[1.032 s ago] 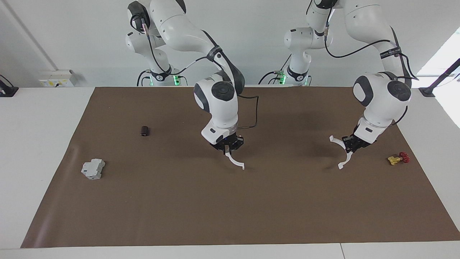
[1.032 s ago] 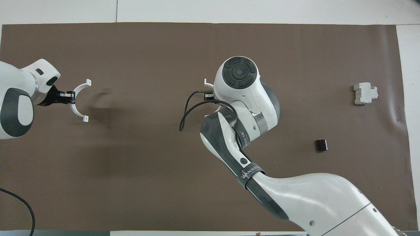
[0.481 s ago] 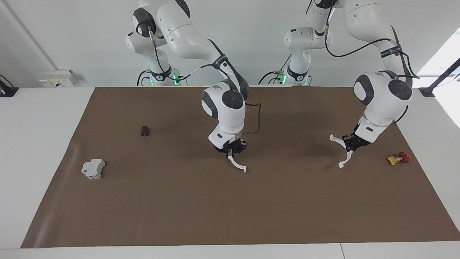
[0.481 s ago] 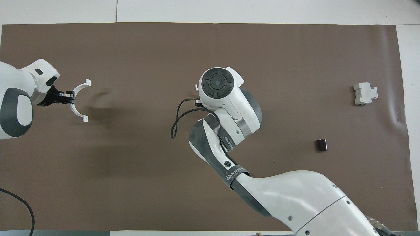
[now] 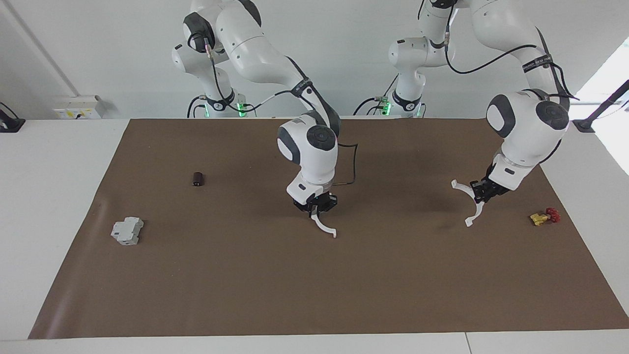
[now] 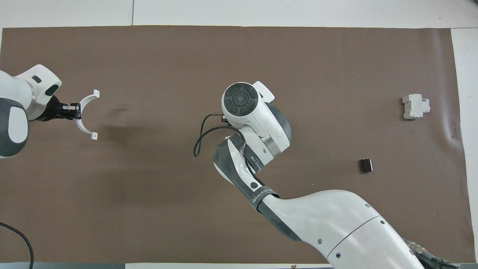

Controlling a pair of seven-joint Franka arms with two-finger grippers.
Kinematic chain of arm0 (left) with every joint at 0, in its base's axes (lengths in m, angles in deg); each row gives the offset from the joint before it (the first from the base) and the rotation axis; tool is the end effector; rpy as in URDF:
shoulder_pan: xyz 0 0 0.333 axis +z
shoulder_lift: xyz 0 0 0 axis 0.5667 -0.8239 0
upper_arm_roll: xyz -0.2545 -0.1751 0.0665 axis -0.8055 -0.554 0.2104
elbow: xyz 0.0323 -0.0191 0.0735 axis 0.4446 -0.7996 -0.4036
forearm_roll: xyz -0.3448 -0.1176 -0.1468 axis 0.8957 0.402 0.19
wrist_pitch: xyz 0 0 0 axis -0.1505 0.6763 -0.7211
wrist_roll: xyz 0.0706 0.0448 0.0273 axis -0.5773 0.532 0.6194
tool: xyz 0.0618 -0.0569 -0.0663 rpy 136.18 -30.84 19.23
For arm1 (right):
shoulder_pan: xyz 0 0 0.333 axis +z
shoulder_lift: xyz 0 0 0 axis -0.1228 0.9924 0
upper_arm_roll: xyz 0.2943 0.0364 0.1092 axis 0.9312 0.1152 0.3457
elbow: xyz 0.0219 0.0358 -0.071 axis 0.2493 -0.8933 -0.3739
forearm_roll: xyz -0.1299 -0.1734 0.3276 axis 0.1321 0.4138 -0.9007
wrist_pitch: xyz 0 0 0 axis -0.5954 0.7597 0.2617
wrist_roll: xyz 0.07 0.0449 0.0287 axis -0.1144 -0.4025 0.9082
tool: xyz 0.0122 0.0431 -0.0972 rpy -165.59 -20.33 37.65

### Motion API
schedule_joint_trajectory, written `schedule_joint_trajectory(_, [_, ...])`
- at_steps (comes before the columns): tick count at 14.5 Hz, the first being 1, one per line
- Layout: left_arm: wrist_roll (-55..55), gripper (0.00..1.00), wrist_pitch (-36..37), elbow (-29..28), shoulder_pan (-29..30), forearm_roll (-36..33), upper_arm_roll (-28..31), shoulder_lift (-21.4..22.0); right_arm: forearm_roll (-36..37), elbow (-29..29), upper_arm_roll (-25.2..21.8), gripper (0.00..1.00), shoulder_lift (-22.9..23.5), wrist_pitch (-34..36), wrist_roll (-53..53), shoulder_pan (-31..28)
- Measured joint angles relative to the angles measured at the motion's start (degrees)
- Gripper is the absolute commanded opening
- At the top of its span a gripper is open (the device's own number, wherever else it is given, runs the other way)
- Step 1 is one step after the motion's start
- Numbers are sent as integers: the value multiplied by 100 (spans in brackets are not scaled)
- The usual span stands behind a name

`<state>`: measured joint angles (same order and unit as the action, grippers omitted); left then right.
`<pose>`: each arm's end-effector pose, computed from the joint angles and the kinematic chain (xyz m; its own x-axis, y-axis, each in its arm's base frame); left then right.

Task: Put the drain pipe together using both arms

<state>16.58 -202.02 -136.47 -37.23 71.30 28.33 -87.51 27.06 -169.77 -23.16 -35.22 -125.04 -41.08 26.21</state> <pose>0.5976 0.0118 0.4008 0.9995 0.0023 0.0327 0.0029 -0.9999 -0.0158 0.5905 0.3873 0.3055 0.9984 -0.0016 0.0570 -0.0039 -0.9992 0.0402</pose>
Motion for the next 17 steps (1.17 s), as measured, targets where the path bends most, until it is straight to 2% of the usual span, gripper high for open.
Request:
schedule_joint_trajectory(3, [197,0,3,7,-282,-32,-13,0,1,-40,2,25,19,-168,64,18])
schedule_joint_trajectory(4, [311,0,3,13,-414,-47,-19,-1,1,-86,3,55,36,-259,64,27])
schedule_joint_trajectory(5, [390,0,3,39,-537,-55,-23,-2,1,-110,3,90,59,-312,64,33])
schedule_joint_trajectory(6, [444,0,21,99,-652,-56,-24,-8,0,-117,3,100,74,-340,64,33])
schedule_joint_trajectory(9, [775,0,208,378,-939,-59,-28,-115,-14,0,-4,100,62,-333,63,-1])
schedule_joint_trajectory(12, [1155,0,227,606,-1178,-60,-30,-335,-12,521,-31,100,-62,356,336,-263])
schedule_joint_trajectory(14, [1666,0,227,662,-1455,-60,-38,-472,-14,780,-41,100,-410,902,809,-720])
schedule_joint_trajectory(17, [2704,0,189,724,-2030,-264,-45,-704,-27,890,-46,100,-1292,2164,1568,-1522])
